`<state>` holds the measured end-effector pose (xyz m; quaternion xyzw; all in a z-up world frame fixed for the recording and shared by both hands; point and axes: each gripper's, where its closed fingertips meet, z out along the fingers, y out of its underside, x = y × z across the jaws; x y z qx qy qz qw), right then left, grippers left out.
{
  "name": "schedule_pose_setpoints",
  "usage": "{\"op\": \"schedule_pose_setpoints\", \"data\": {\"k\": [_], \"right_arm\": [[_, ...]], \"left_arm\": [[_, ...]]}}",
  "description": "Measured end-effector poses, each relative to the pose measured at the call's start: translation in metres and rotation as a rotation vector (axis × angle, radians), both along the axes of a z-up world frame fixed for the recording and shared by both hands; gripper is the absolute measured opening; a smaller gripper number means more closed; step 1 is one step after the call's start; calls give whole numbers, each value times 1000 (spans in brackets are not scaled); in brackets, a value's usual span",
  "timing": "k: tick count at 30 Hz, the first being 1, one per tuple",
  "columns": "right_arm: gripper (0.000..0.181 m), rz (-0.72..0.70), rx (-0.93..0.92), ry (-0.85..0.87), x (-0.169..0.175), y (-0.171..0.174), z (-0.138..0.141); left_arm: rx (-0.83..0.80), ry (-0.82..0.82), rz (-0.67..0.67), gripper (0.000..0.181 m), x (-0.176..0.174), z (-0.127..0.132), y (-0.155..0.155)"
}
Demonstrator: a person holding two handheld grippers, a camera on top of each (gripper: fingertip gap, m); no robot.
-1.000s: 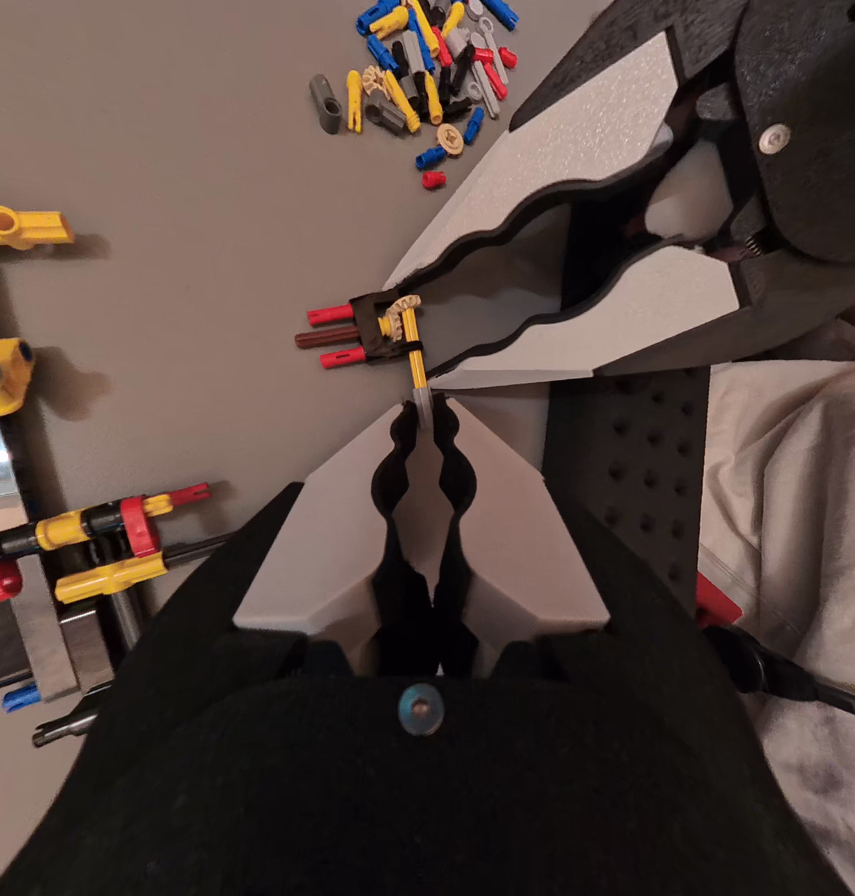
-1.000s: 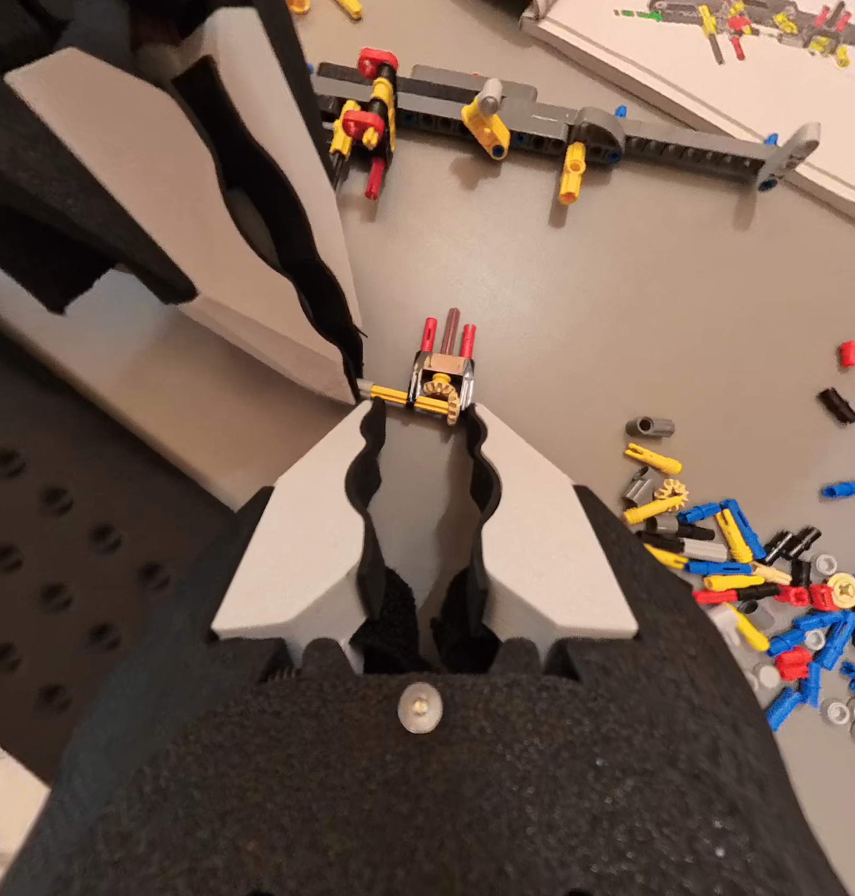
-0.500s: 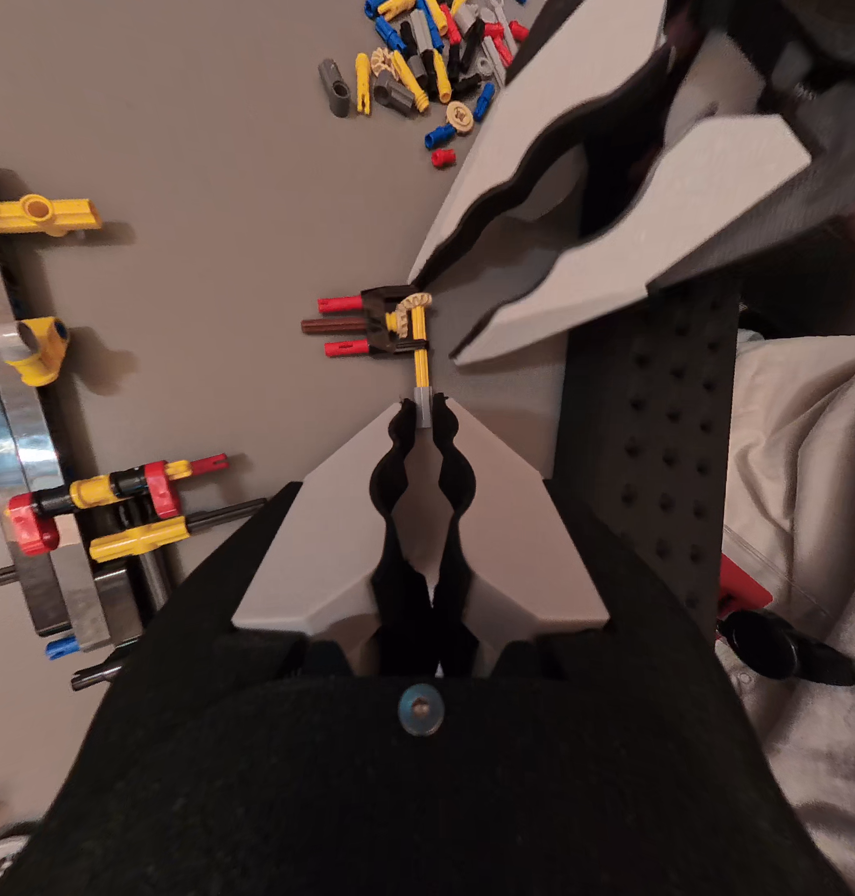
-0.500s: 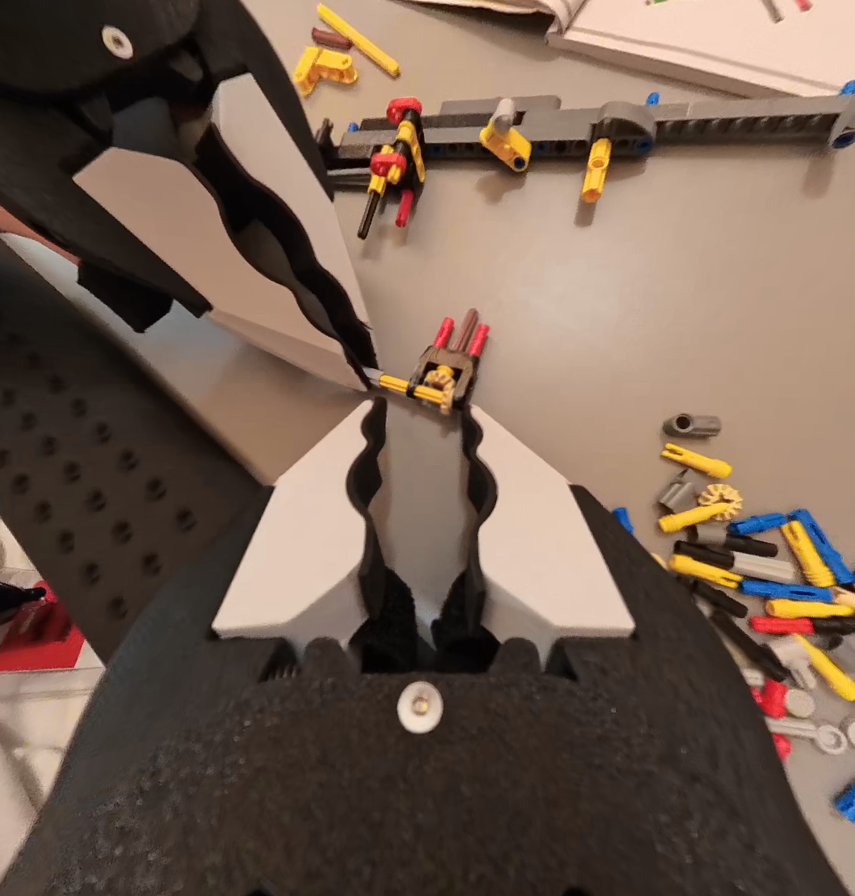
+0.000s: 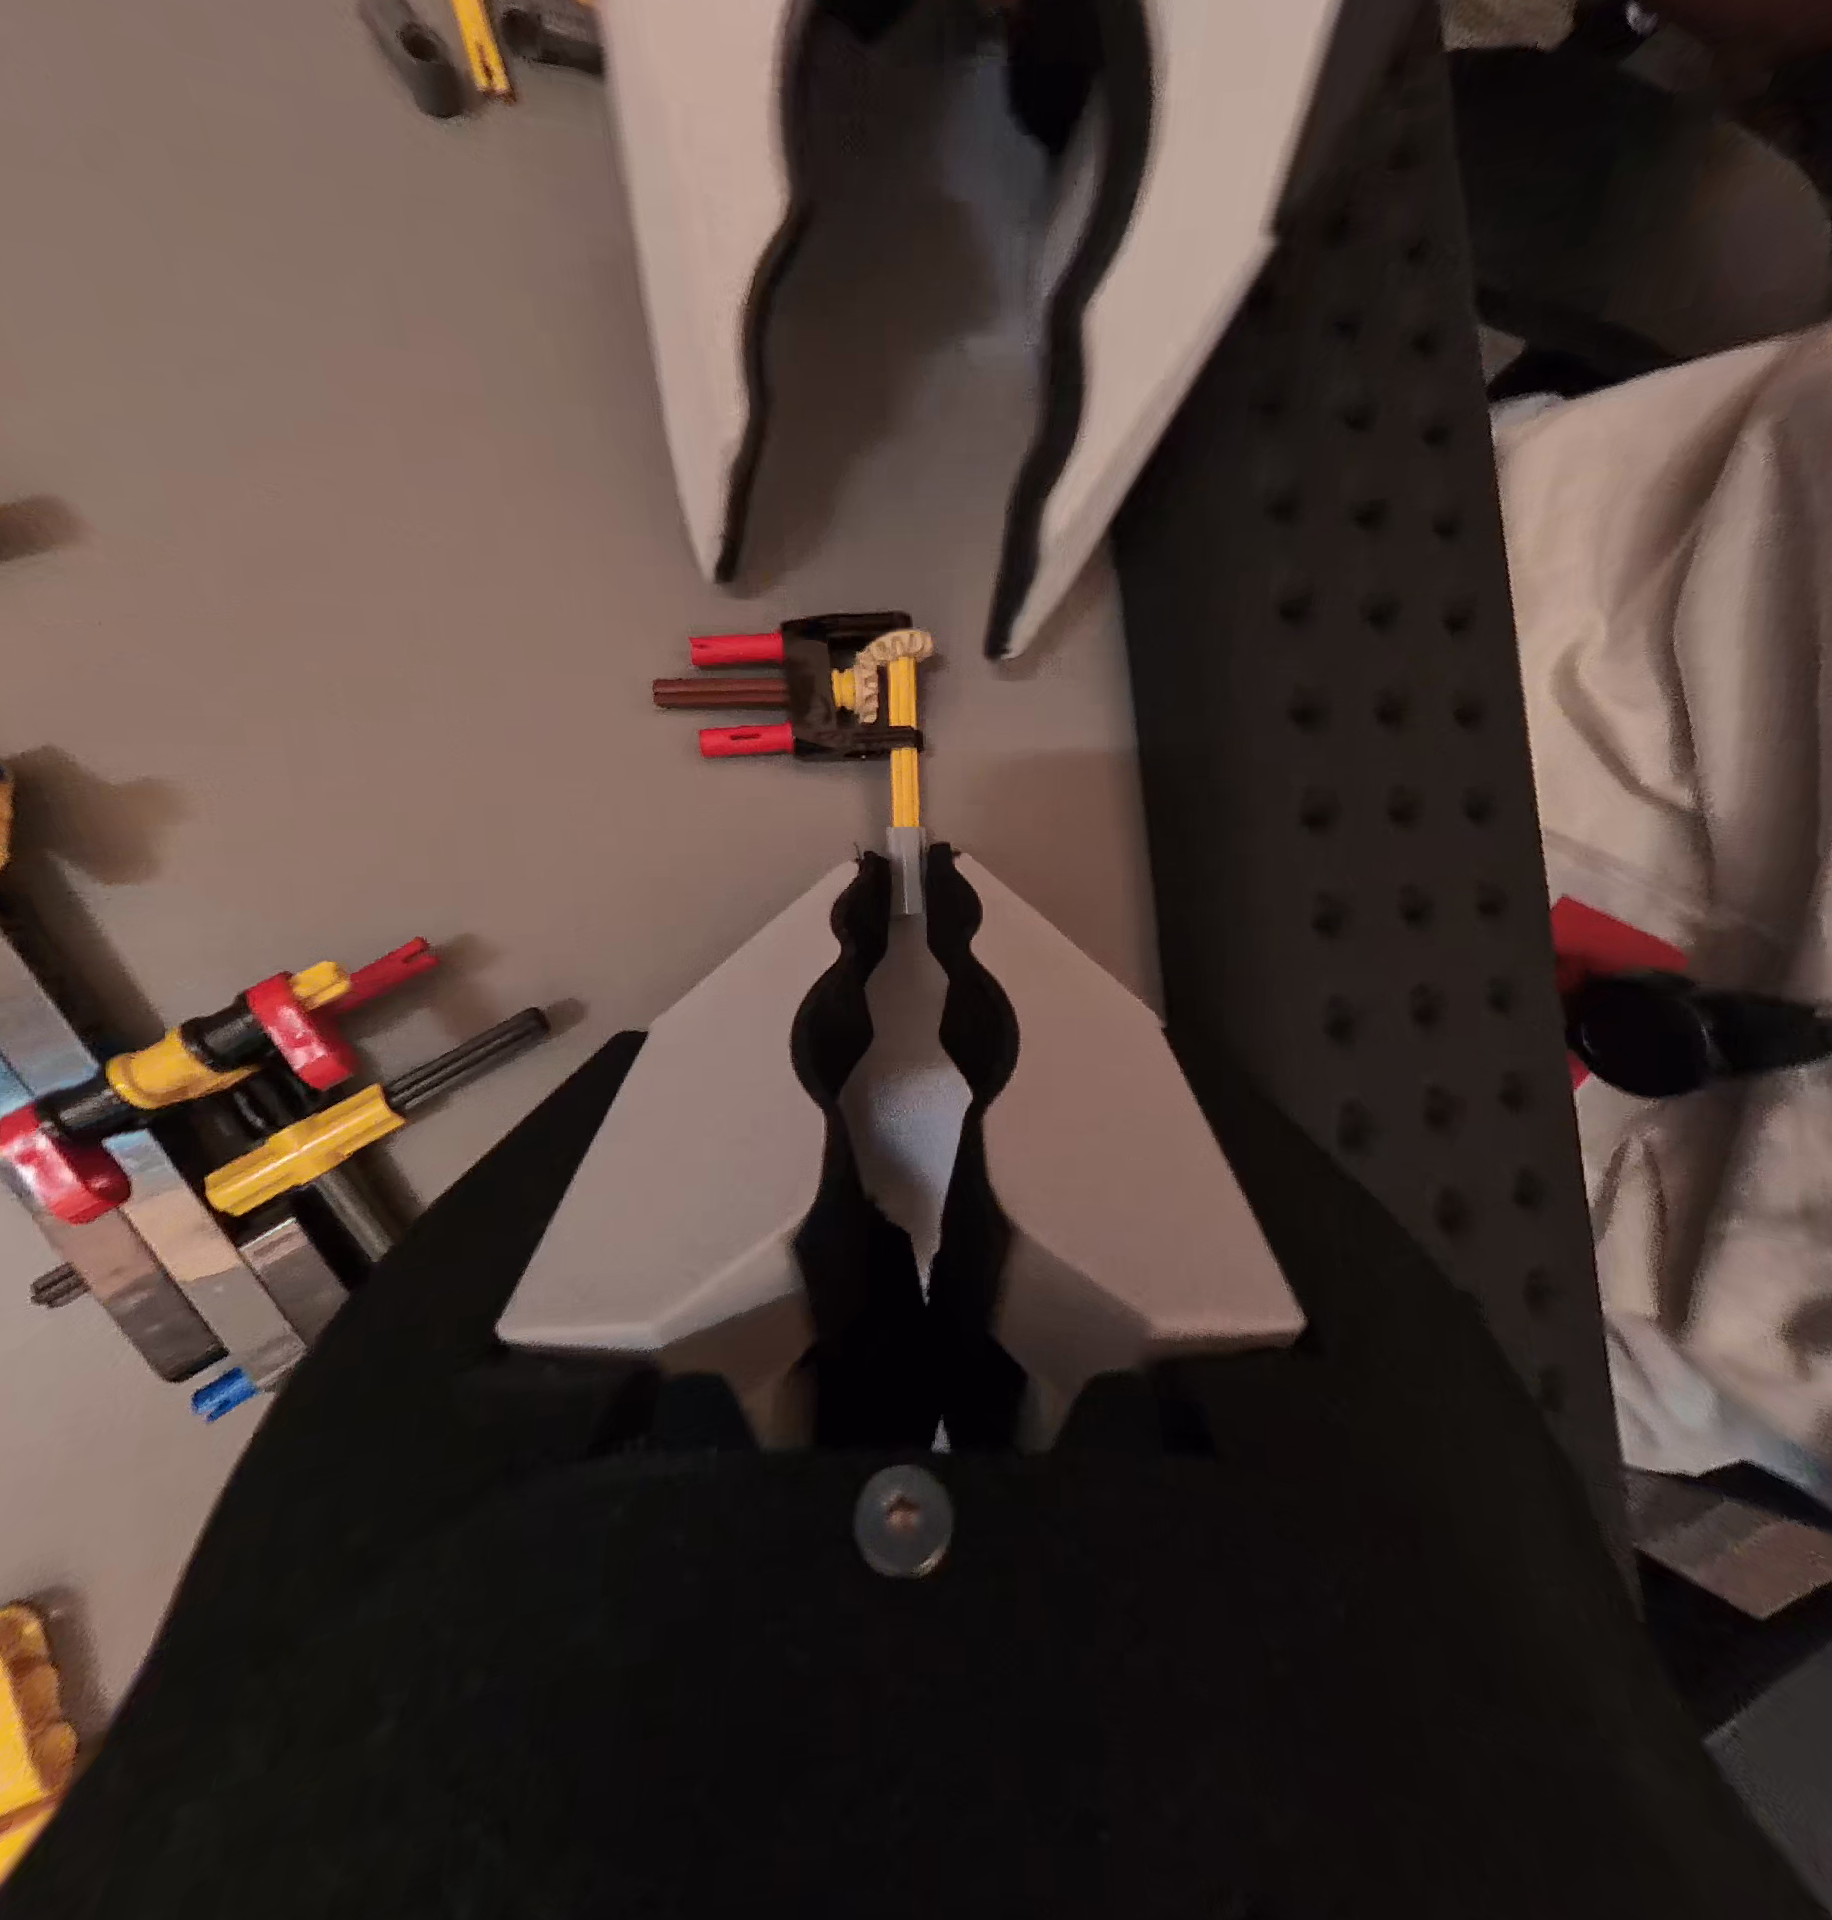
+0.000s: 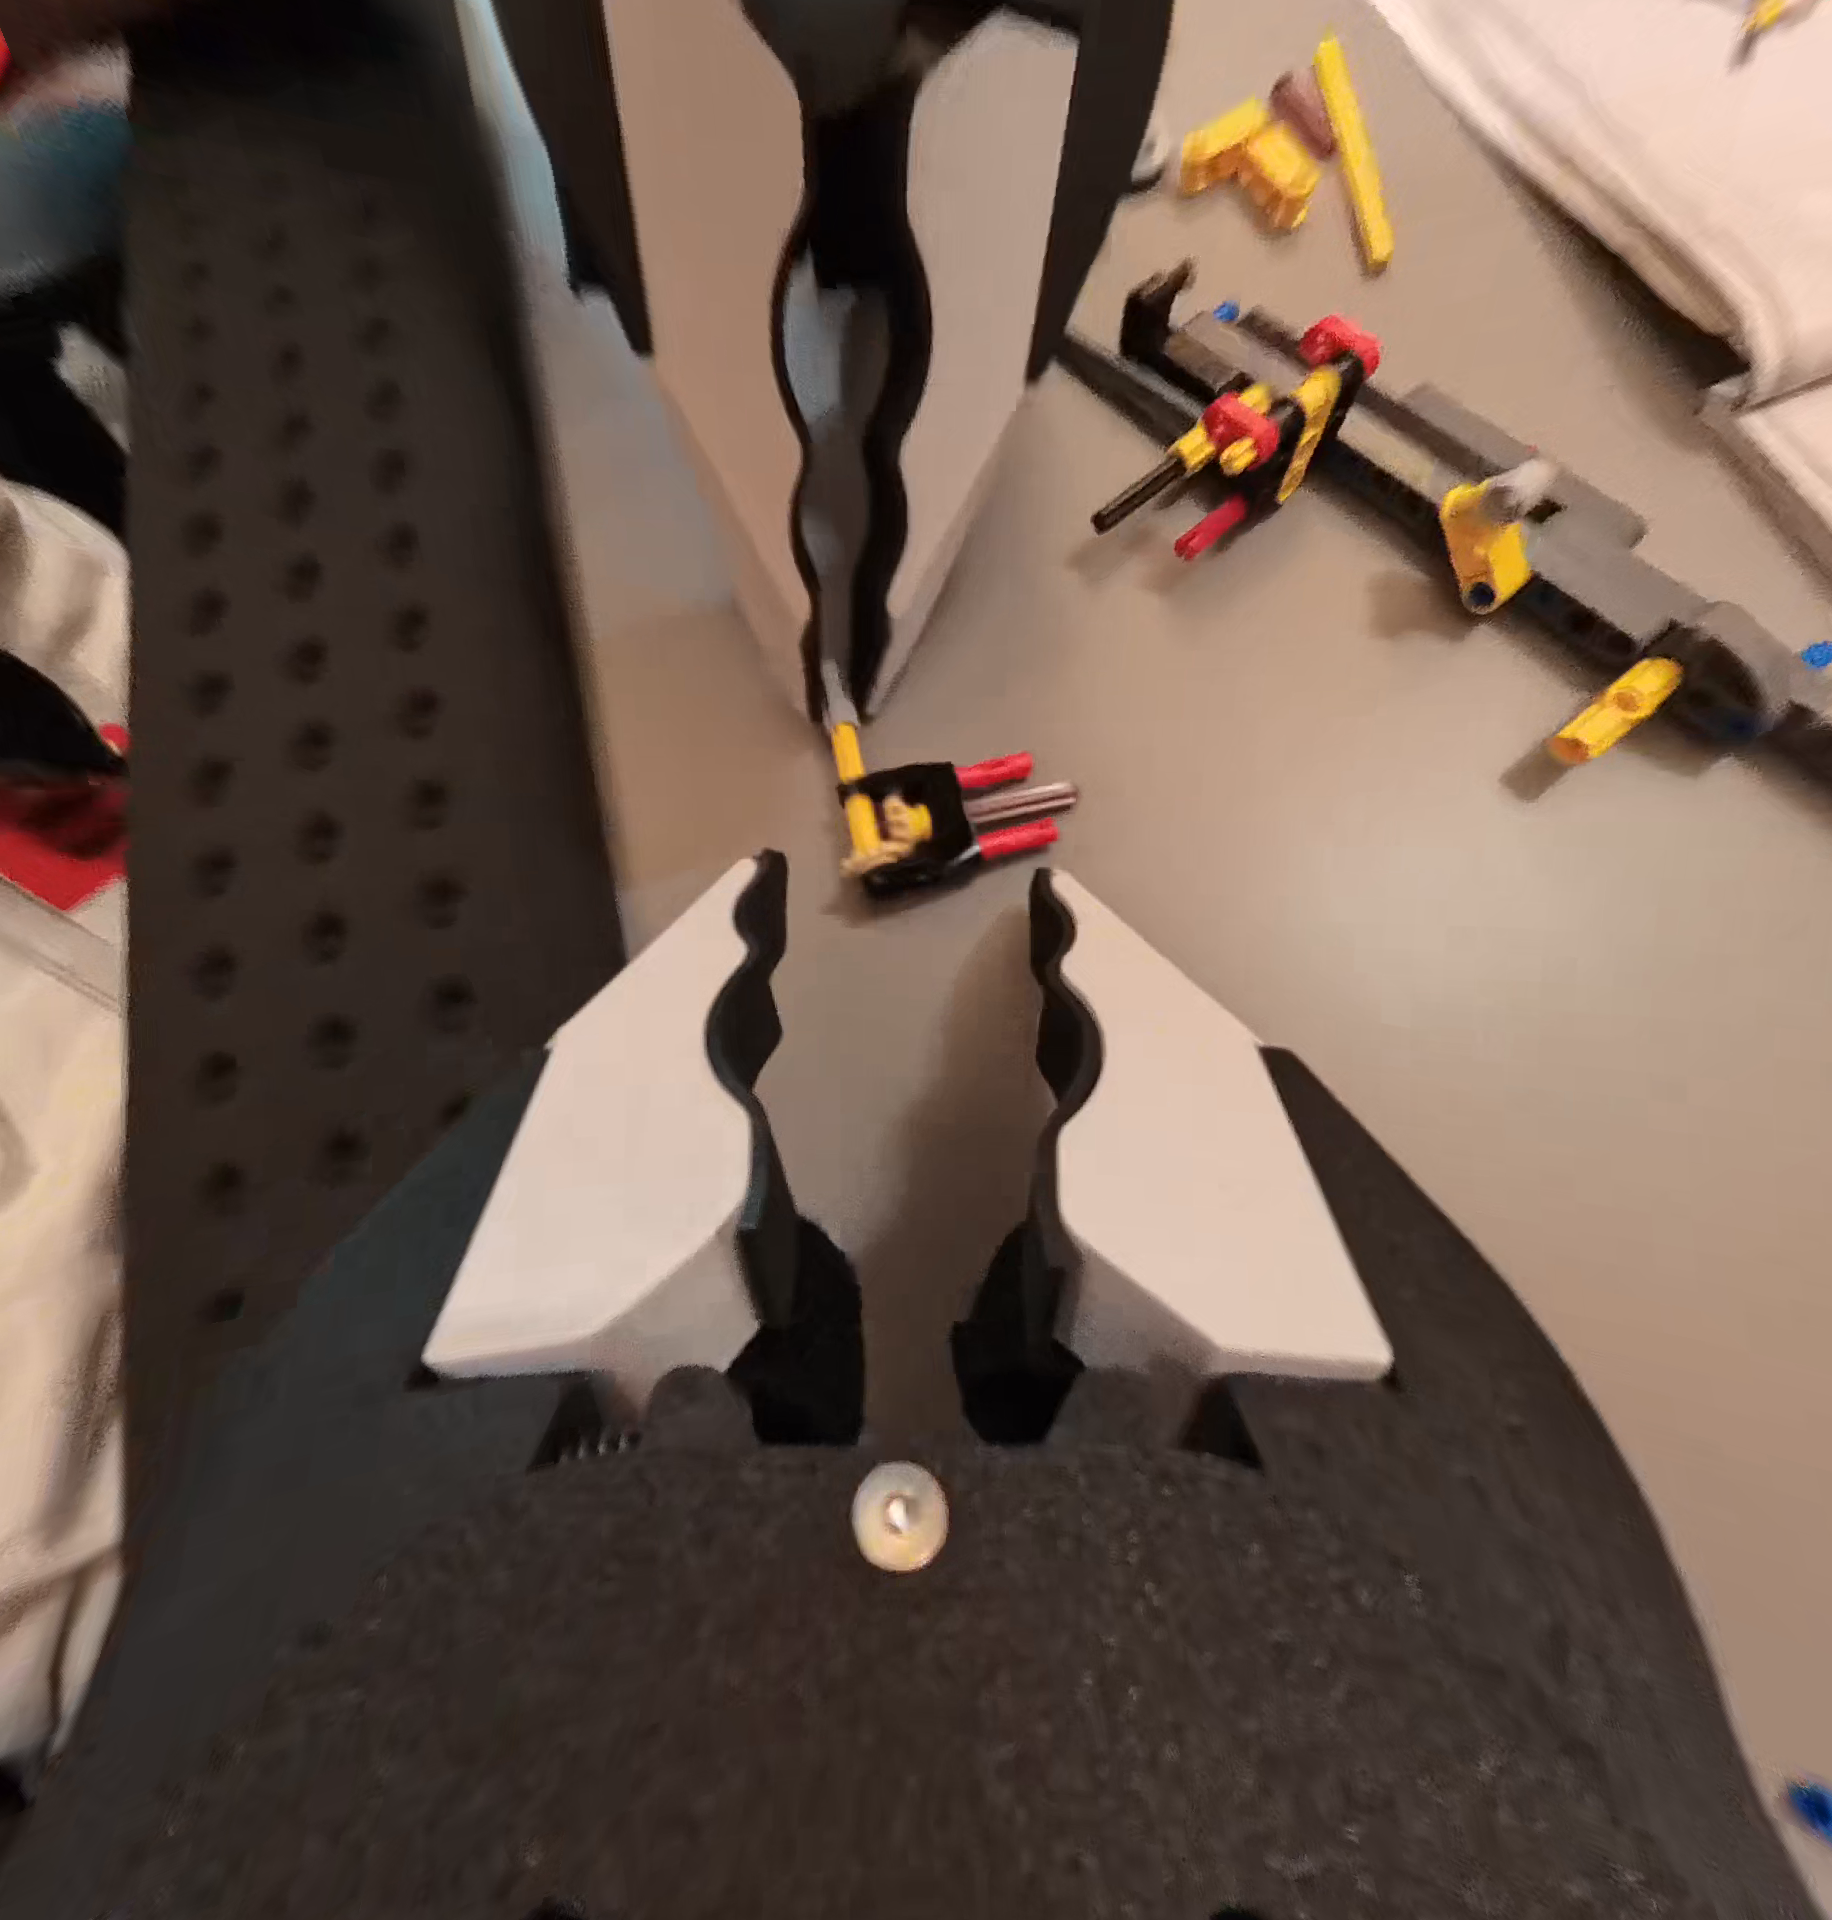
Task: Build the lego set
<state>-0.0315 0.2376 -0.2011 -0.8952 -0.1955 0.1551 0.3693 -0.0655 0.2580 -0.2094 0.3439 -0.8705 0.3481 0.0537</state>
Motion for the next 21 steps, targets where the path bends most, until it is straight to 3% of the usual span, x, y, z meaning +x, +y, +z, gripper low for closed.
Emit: {"op": "schedule_pose_setpoints", "data": {"k": [7,15,21], "right_arm": [[24,84,20,-4,-3,2,-7],[28,87,67,-52,-1,0,3],[28,172,18,-37,-5,0,0]], "left_arm": [[-28,-5,-30,6,-4,0,1],[-42,-4,-54,6,-6,0,1],[-28,-30,-89,6,-7,0,1]]}}
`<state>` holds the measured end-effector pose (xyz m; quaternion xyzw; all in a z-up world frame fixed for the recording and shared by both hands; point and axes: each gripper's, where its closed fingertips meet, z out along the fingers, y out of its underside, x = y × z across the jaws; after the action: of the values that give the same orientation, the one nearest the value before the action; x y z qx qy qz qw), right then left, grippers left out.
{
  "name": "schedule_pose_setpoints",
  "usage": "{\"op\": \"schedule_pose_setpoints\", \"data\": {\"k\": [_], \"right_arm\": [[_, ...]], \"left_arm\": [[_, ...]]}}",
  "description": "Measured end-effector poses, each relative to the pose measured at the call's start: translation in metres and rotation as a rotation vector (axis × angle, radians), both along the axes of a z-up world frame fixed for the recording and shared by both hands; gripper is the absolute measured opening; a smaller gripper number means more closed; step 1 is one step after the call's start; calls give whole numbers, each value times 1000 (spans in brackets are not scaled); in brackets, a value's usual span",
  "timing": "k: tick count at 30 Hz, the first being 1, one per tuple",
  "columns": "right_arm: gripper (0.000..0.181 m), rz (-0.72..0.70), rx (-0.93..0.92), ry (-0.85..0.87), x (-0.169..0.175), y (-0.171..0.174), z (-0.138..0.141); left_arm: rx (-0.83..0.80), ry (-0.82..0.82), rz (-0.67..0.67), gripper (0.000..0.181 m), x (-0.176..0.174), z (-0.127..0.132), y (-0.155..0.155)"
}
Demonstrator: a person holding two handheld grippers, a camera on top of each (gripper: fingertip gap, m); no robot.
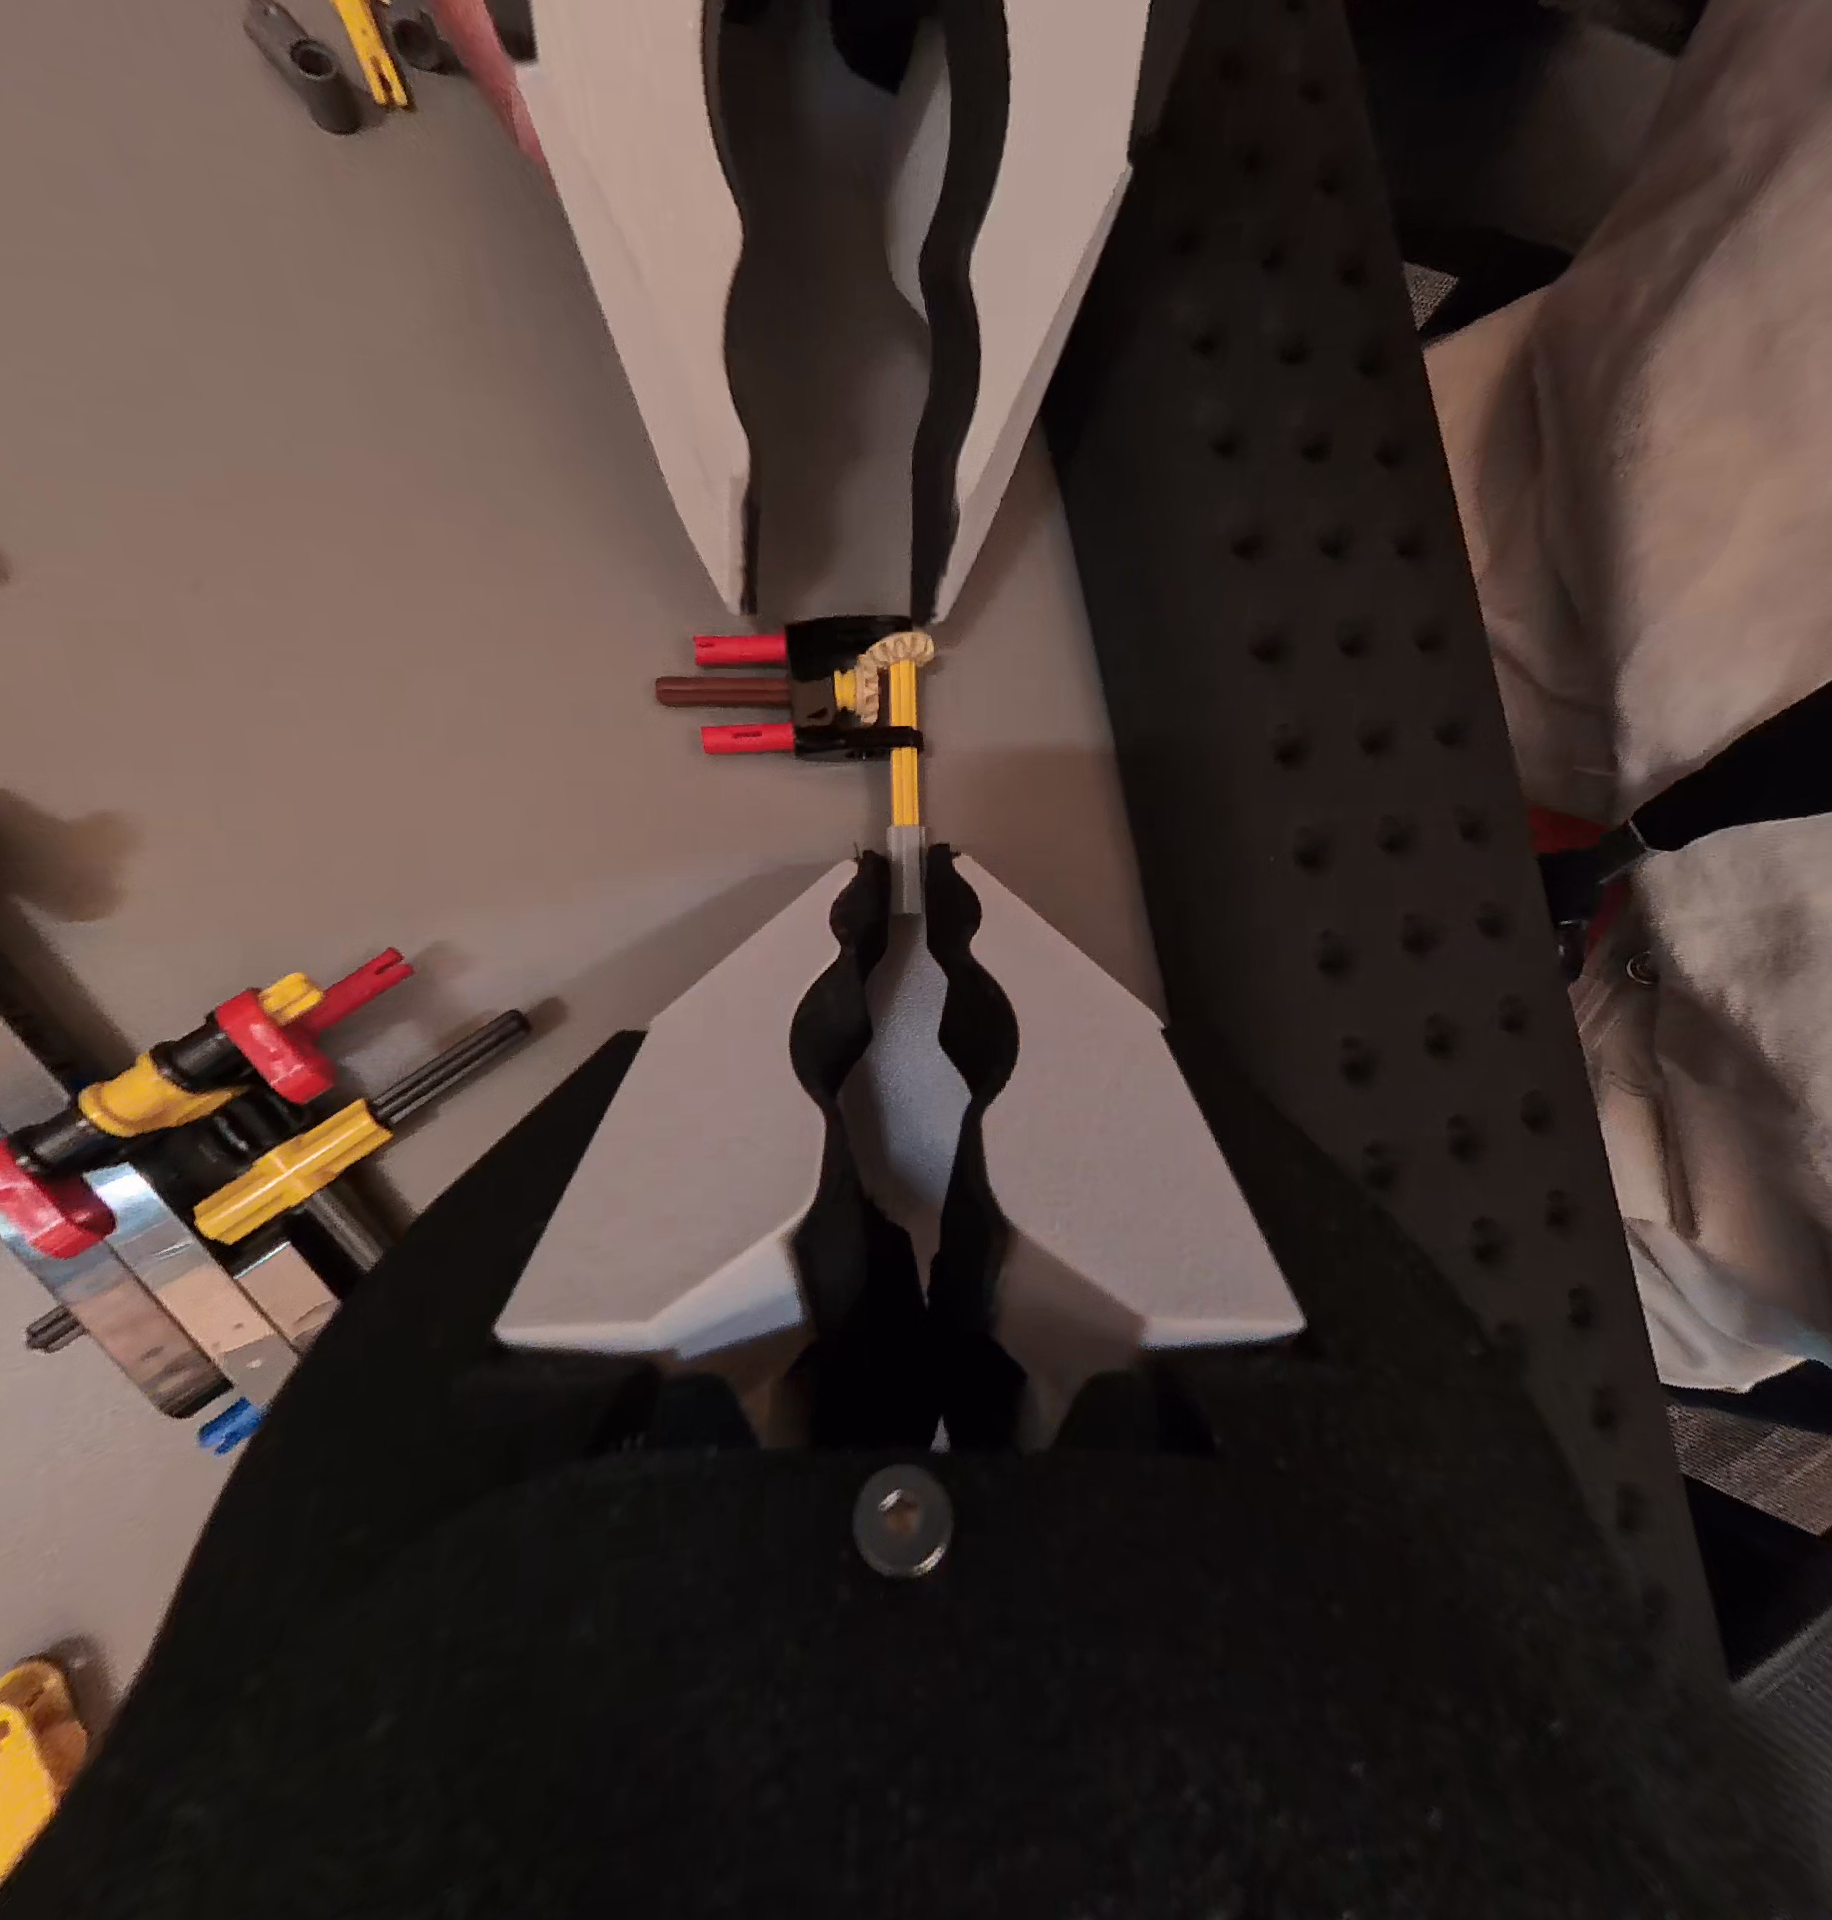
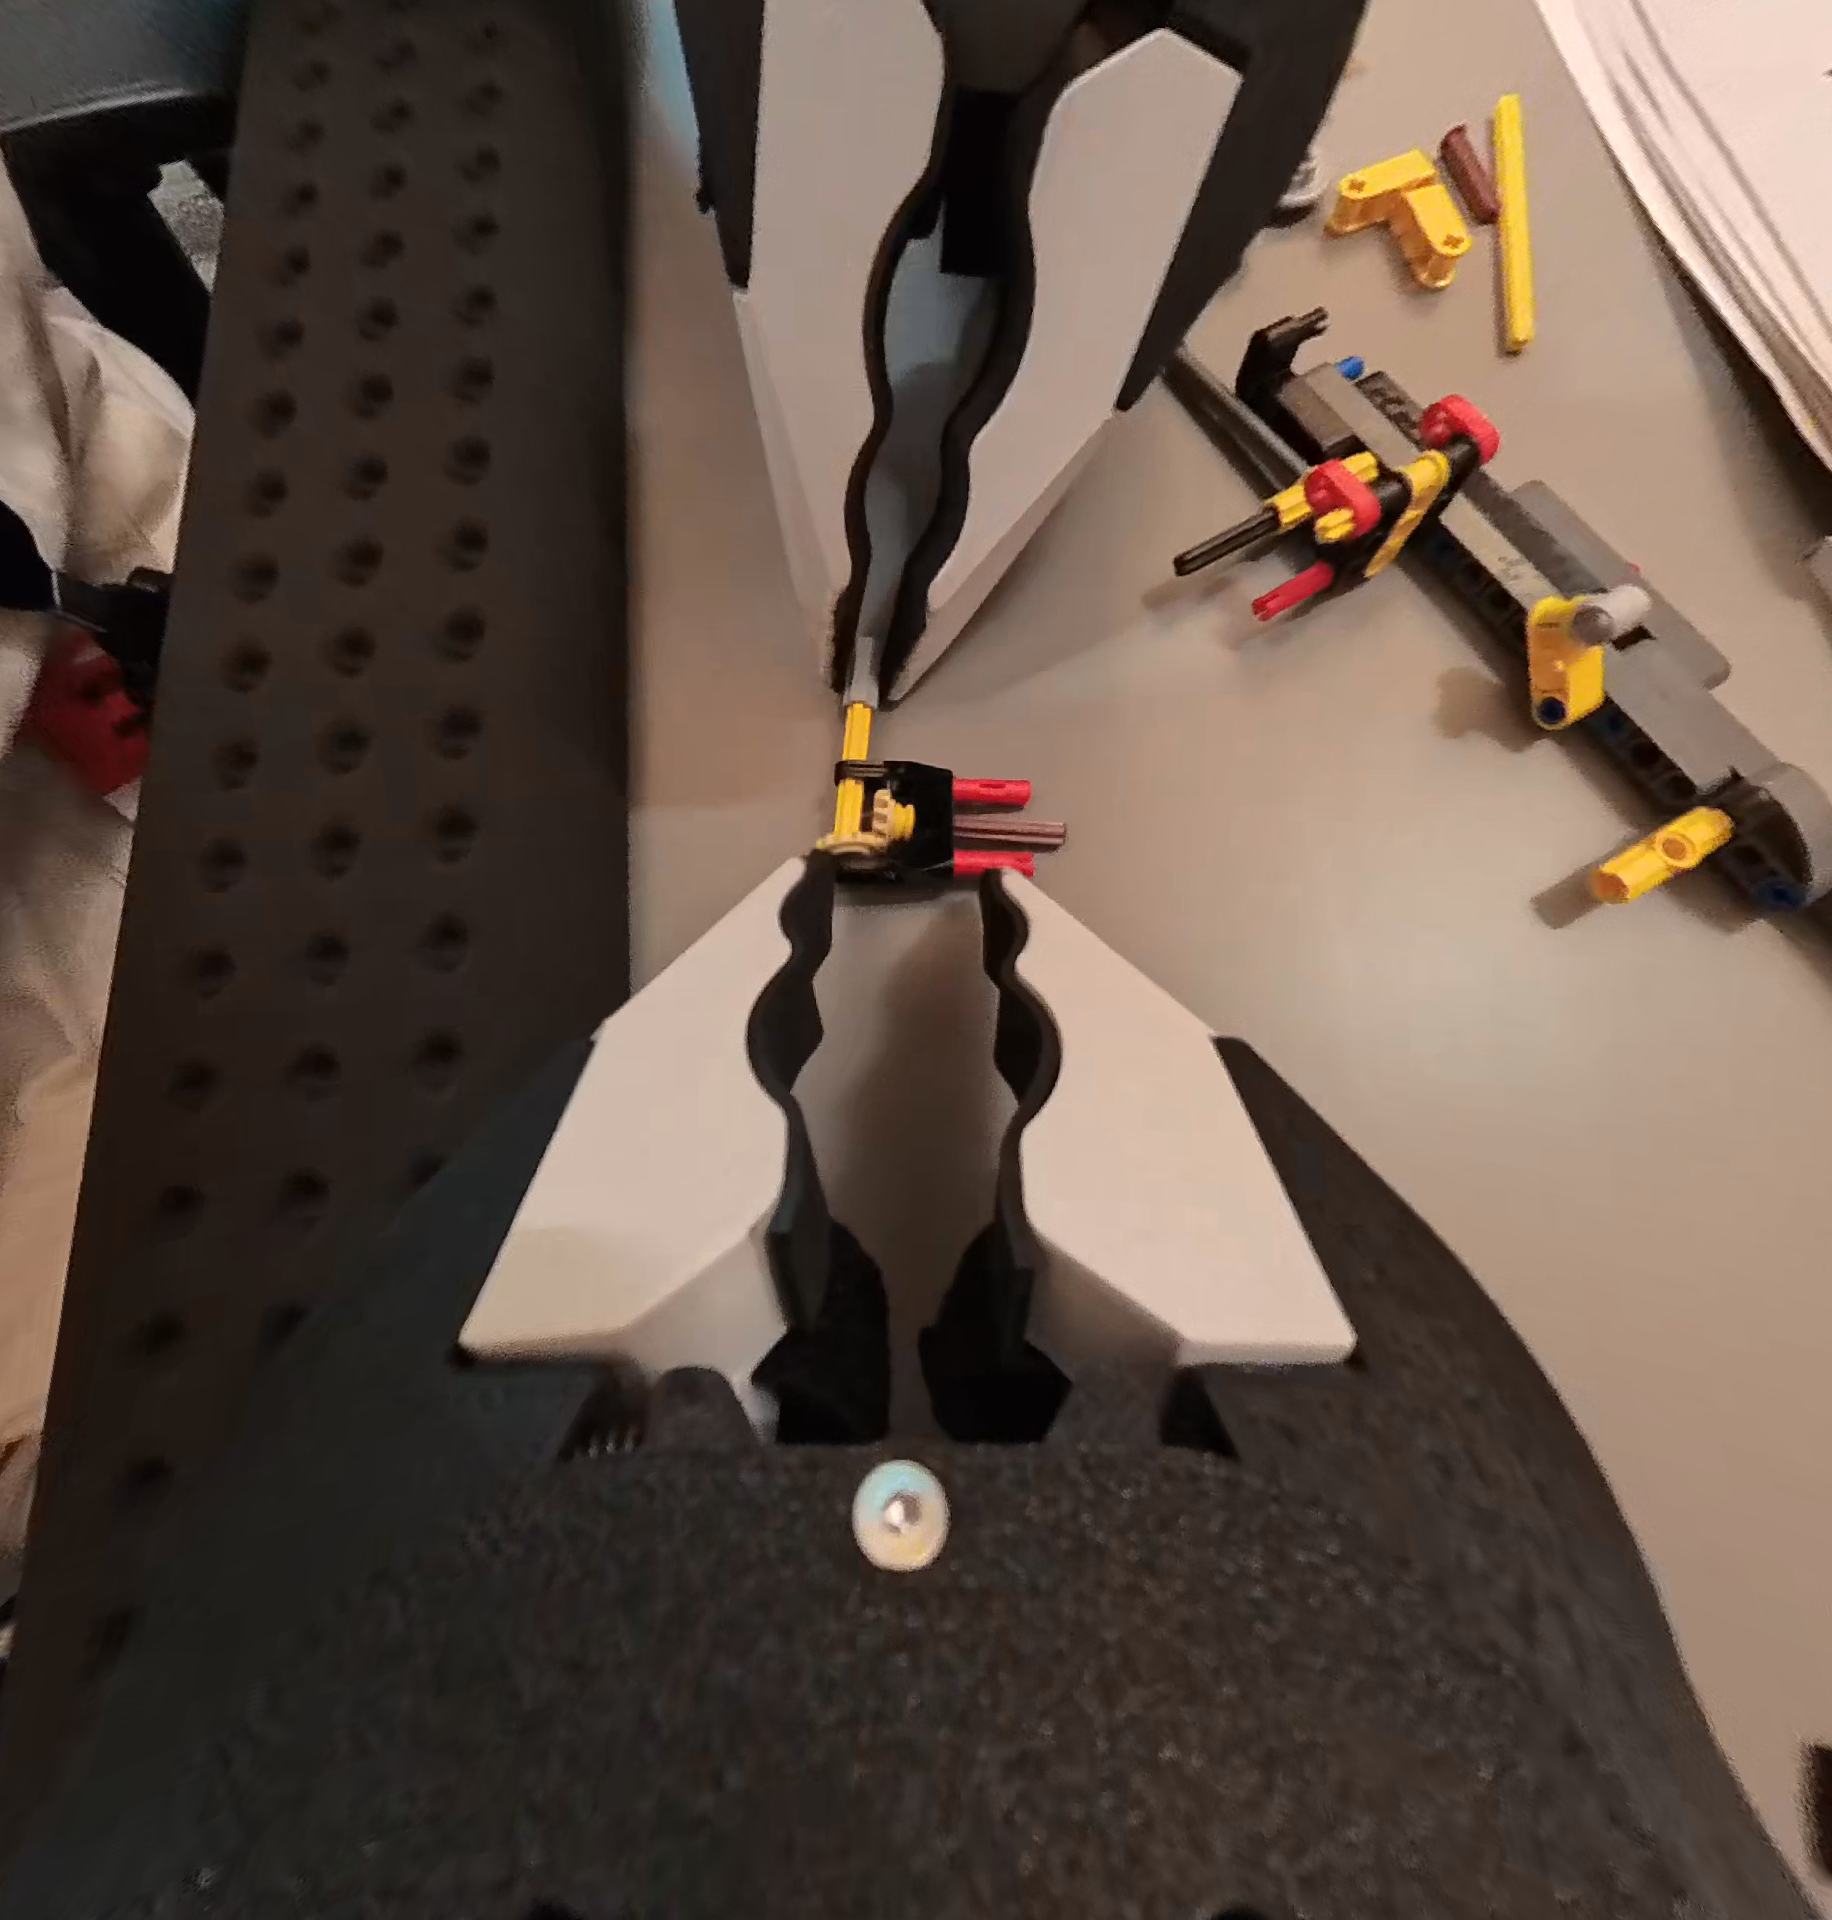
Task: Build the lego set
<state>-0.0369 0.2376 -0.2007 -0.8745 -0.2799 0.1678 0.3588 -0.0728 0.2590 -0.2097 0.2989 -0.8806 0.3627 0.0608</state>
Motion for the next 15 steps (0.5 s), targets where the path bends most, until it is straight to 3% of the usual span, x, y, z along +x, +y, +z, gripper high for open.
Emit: {"op": "schedule_pose_setpoints", "data": {"k": [6,9,15], "right_arm": [[35,28,44,-41,0,1,3],[47,45,-13,-40,1,1,-6],[39,74,3,-36,-4,1,-8]], "left_arm": [[10,-21,-20,6,-1,0,0],[14,-29,-32,6,-2,0,-1],[8,-25,-31,6,-2,0,-1]]}}
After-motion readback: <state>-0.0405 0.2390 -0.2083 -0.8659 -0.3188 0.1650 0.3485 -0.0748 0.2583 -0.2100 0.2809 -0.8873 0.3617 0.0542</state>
